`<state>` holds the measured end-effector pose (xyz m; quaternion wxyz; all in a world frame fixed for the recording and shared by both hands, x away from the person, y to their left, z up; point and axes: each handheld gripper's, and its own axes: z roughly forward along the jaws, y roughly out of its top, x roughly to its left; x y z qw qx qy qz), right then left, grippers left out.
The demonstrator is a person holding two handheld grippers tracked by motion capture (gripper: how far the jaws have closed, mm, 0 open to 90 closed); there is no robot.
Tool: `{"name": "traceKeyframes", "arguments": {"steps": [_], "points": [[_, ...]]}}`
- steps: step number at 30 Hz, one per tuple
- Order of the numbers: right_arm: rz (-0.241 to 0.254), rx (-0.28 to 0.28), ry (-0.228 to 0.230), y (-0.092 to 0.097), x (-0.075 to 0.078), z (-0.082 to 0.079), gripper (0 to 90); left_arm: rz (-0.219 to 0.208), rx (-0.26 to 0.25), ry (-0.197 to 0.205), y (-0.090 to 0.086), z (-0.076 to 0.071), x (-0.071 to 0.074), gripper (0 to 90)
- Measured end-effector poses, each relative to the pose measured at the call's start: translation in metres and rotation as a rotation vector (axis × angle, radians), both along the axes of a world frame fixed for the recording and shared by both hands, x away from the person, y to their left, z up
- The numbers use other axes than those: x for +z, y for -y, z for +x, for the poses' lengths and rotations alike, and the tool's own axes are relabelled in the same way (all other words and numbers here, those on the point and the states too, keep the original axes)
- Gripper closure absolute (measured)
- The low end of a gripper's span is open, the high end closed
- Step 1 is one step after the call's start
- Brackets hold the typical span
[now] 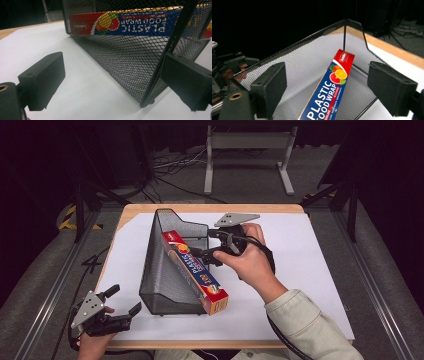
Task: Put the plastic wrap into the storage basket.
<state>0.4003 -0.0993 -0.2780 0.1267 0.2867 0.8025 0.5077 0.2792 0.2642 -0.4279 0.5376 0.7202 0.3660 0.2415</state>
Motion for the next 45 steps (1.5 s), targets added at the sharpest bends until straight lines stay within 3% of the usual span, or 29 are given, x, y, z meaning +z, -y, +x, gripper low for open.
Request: {"name": "traceKeyframes", "arguments": {"steps": [3,5,16,22,28,39,45], "points": [[-0.007,0.017,0.035,0.004,0.0,-0.001,18.8,-0.001,-0.004,0.001,0.0,0.0,0.0,6.5],[-0.039,0.007,0.06,0.01,-0.001,-0.001,20.0,0.0,-0.002,-0.003,-0.001,0.0,-0.001,6.5],[-0.016,-0.029,0.061,0.062,-0.003,-0.004,18.3,0.011,0.003,-0.009,0.001,0.001,0.001,6.0],[-0.024,-0.037,0.072,0.091,-0.002,-0.014,17.4,0.007,0.0,-0.004,0.002,0.001,0.001,5.8],[-0.038,-0.089,0.08,0.126,-0.006,-0.025,18.3,0.01,0.002,-0.009,0.002,0.001,0.0,5.8],[-0.036,-0.132,0.091,0.178,-0.023,-0.036,15.6,0.015,-0.008,-0.015,0.003,0.001,0.0,5.5],[-0.025,-0.164,0.096,0.199,-0.046,-0.04,13.0,0.021,-0.015,-0.016,0.004,0.002,0.0,4.6]]}}
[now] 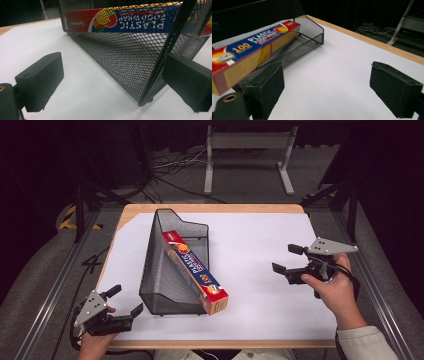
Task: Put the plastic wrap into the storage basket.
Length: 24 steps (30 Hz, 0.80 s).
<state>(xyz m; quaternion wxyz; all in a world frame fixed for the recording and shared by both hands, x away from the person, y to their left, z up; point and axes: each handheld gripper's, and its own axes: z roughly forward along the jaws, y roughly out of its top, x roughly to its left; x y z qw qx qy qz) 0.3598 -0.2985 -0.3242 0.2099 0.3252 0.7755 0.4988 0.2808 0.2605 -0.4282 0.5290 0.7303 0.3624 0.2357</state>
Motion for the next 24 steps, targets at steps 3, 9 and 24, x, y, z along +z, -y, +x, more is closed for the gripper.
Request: {"name": "traceKeyframes", "arguments": {"steps": [3,9,24], "points": [[0.002,-0.009,0.006,0.007,-0.013,-0.003,13.0,0.003,-0.003,-0.002,0.001,0.0,0.0,4.3],[-0.007,-0.019,0.009,0.02,-0.038,-0.009,12.9,0.011,-0.006,-0.002,0.002,0.001,-0.001,3.6],[0.004,-0.046,0.022,0.04,-0.078,-0.021,11.3,0.024,-0.039,-0.013,0.003,0.002,-0.002,2.9]]}}
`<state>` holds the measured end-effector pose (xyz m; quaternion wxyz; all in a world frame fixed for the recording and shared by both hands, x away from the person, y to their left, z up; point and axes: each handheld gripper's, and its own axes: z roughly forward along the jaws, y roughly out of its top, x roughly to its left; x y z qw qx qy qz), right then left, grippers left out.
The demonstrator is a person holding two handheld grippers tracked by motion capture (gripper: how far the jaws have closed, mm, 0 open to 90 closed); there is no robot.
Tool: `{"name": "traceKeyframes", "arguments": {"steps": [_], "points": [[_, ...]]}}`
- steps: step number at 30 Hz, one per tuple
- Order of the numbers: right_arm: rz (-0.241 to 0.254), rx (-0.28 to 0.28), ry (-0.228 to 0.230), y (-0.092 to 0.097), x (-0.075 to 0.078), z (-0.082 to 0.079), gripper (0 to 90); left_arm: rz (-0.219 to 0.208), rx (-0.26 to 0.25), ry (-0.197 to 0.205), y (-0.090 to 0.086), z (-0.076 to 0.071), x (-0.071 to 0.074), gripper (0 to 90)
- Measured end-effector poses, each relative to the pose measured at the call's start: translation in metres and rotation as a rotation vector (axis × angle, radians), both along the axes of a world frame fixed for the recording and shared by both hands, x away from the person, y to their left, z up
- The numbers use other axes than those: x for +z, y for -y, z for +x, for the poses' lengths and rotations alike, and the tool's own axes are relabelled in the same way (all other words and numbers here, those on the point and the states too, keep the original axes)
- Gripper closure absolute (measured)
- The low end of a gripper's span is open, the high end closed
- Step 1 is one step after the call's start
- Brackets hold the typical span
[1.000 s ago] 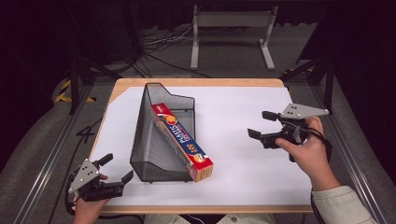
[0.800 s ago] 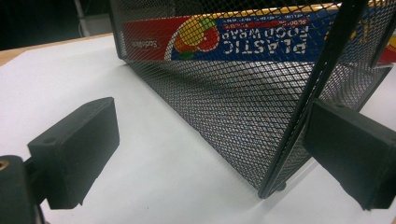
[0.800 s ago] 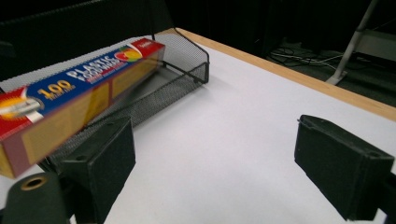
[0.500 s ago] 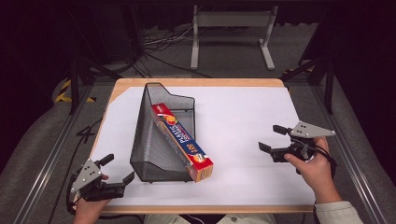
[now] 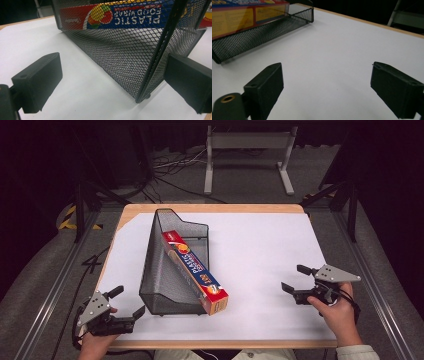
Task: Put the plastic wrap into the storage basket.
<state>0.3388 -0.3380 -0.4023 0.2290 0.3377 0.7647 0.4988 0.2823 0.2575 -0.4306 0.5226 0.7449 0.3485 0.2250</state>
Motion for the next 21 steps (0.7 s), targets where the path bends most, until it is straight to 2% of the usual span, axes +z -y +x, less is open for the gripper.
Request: {"name": "traceKeyframes", "arguments": {"steps": [6,10,17,21], "points": [[-0.059,0.001,-0.065,0.005,-0.023,-0.003,11.2,0.005,-0.014,-0.01,0.001,0.001,-0.001,2.6],[-0.077,0.003,-0.095,0.007,-0.033,-0.004,11.2,0.002,-0.014,-0.014,0.001,0.002,-0.001,2.6],[-0.099,0.01,-0.14,0.006,-0.038,-0.008,11.6,0.003,-0.01,-0.022,0.001,0.002,-0.001,2.7],[-0.084,0.012,-0.141,0.006,-0.037,-0.01,11.6,0.01,-0.016,-0.016,0.001,0.003,-0.001,2.8]]}}
